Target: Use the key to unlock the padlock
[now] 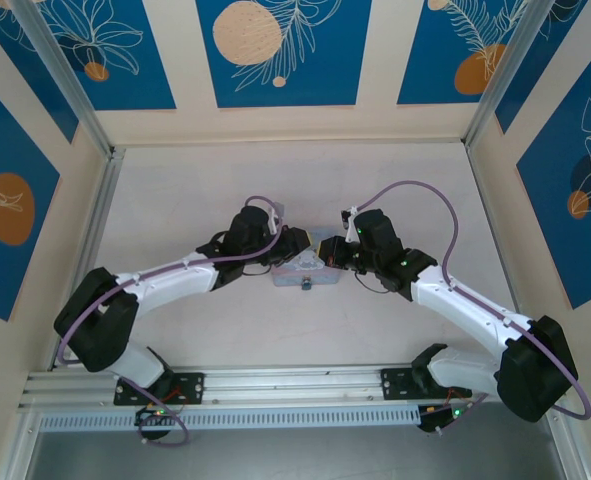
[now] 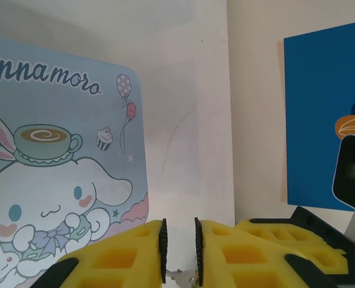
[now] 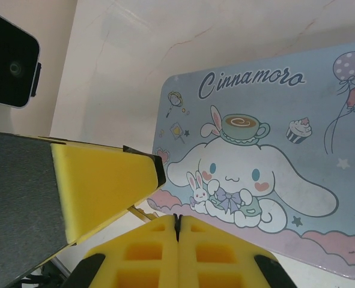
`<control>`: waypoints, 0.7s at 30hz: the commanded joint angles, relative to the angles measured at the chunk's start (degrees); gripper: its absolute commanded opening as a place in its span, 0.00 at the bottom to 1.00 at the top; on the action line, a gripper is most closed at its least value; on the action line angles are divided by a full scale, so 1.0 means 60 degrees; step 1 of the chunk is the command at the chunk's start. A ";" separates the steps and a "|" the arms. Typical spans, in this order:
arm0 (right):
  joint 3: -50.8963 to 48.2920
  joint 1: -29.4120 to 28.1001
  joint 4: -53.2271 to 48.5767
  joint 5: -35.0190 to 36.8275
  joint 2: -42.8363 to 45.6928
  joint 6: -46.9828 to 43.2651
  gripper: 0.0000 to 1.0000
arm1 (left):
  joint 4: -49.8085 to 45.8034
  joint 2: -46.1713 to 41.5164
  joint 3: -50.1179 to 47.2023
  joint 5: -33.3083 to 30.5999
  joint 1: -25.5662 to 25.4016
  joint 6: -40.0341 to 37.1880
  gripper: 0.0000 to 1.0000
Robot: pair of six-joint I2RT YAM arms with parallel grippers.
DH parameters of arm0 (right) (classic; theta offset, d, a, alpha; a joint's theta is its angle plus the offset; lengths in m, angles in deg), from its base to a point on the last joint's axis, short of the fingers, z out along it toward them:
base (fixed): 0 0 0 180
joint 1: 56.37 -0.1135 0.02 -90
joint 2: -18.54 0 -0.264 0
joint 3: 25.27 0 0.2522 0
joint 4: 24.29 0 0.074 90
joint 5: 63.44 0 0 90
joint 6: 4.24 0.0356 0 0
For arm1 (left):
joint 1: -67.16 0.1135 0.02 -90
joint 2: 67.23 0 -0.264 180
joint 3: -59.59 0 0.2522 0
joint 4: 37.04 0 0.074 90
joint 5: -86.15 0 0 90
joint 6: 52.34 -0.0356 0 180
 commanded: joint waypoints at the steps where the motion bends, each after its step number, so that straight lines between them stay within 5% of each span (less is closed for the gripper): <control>1: -0.0087 0.0034 0.0177 -0.0169 -0.0024 0.0138 0.00 | 0.0157 0.0106 0.0364 -0.0006 -0.0150 0.0010 0.20; 11: -0.0091 0.0102 0.0214 -0.0271 0.0062 0.0180 0.01 | 0.0135 0.0298 0.0540 0.0030 -0.0201 -0.0044 0.00; 14: -0.0294 0.0515 0.0327 -0.0571 0.0420 0.0385 0.37 | 0.0110 0.0262 0.0566 -0.0037 -0.0191 -0.0358 0.00; 17: -0.0590 0.1197 0.0674 -0.1334 0.0841 0.0652 0.58 | 0.0108 0.0147 0.0649 -0.0034 -0.0116 -0.1042 0.00; 21: -0.0974 0.2119 0.1518 -0.2614 0.1176 0.0977 0.65 | 0.0185 -0.0016 0.0814 0.0092 -0.0022 -0.2163 0.00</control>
